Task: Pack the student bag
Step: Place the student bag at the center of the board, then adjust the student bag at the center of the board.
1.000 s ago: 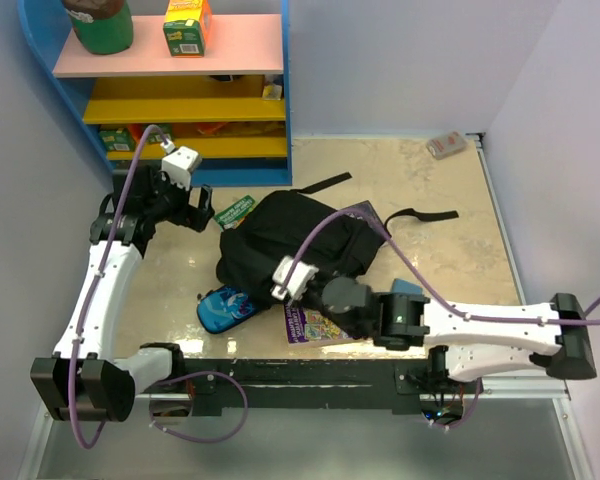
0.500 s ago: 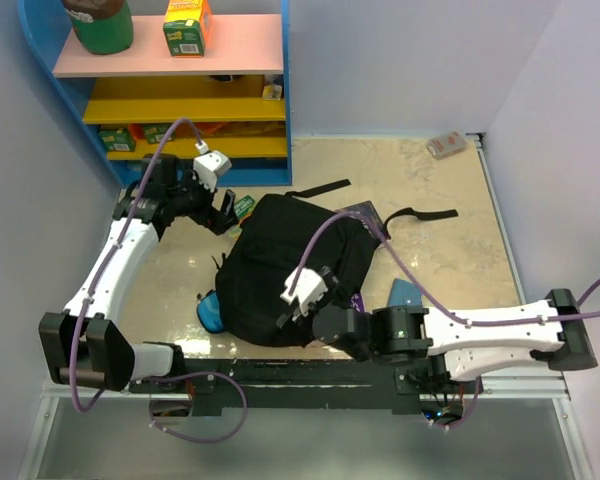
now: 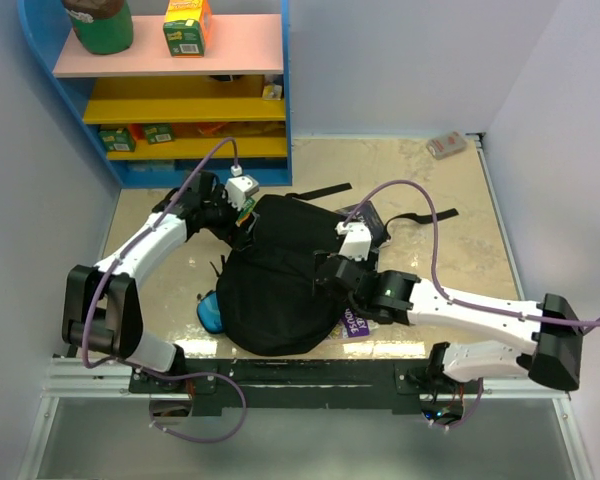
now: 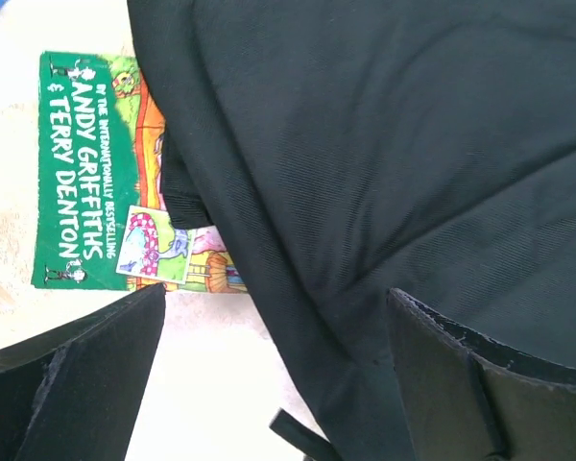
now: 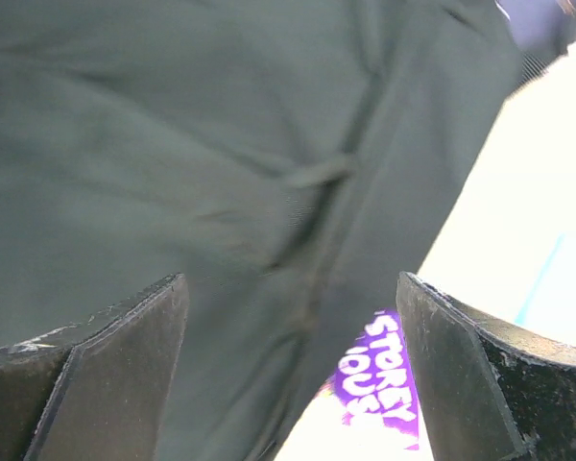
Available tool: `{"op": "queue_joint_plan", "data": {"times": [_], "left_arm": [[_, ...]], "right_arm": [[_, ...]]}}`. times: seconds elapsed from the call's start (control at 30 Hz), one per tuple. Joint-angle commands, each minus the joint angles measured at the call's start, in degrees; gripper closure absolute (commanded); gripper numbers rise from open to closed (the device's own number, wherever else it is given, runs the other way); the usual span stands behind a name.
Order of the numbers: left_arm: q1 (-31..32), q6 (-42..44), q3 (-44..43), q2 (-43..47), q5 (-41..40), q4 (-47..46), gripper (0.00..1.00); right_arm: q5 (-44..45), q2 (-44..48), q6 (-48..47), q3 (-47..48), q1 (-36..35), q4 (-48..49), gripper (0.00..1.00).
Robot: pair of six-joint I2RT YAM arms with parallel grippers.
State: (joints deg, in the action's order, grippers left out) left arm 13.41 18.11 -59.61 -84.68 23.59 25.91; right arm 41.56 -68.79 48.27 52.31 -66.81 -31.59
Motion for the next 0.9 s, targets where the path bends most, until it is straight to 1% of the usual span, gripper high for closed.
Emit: {"op": "queue_joint_plan", "data": {"times": [0.0,0.13,0.23,0.4,0.43,0.47,0.53,0.57,0.63,0.67,0.73,0.77,0.83,0.87], "left_arm": [[-0.14,0.26,-0.24,-1.79,-1.54,-5.34,0.00],[0.30,0.08,-0.41,-3.64,-0.31,-5.96,0.00],[0.48,0.09,-0.59,-5.22,0.92,-6.22,0.00],[0.74,-0.79,-0.59,-7.94,2.33,-7.01,0.01],[0.92,-0.97,-0.59,-8.13,2.68,-7.01,0.05],[0.92,-1.14,-0.68,-8.39,3.73,-6.93,0.19],[1.09,-1.93,-0.94,-8.74,4.44,-6.58,0.39],[1.18,-2.02,-0.94,-8.74,4.01,-6.58,0.65],[1.18,-1.85,-1.20,-8.57,2.95,-5.09,0.86],[1.27,-1.59,-1.73,-8.13,2.86,-4.30,1.00],[1.18,-0.89,-1.73,-6.99,3.03,-2.28,1.00],[1.18,-0.71,-1.30,-4.90,3.30,-1.92,1.00],[1.18,-0.10,-0.24,-2.25,4.69,-1.22,1.00],[1.27,0.26,-0.06,-0.06,5.05,-0.95,1.00]], "right_arm": [[-2.88,-2.39,7.01,-3.53,5.88,3.97,0.09],[-5.17,-4.77,8.86,-6.25,8.88,6.98,0.11],[-6.40,-5.03,9.56,-8.18,9.33,9.96,0.15],[-9.57,-5.38,11.67,-12.40,9.59,15.93,0.30],[-9.92,-5.65,11.93,-12.93,9.59,16.56,0.32],[-10.09,-5.82,12.54,-13.29,9.68,17.09,0.36],[-10.54,-6.52,12.64,-14.17,9.59,18.67,0.40],[-10.54,-6.70,12.81,-14.34,9.68,19.11,0.44],[-10.36,-6.97,12.81,-14.61,9.76,20.17,0.49],[-10.27,-7.05,12.64,-14.52,9.76,20.34,0.55],[-9.14,-6.62,12.11,-13.91,9.94,20.26,0.63],[-8.35,-6.18,11.67,-13.65,9.85,19.73,0.78],[-5.46,-4.52,10.88,-12.24,10.12,19.12,0.98],[-4.48,-3.72,9.84,-11.71,10.12,18.68,1.00]]}}
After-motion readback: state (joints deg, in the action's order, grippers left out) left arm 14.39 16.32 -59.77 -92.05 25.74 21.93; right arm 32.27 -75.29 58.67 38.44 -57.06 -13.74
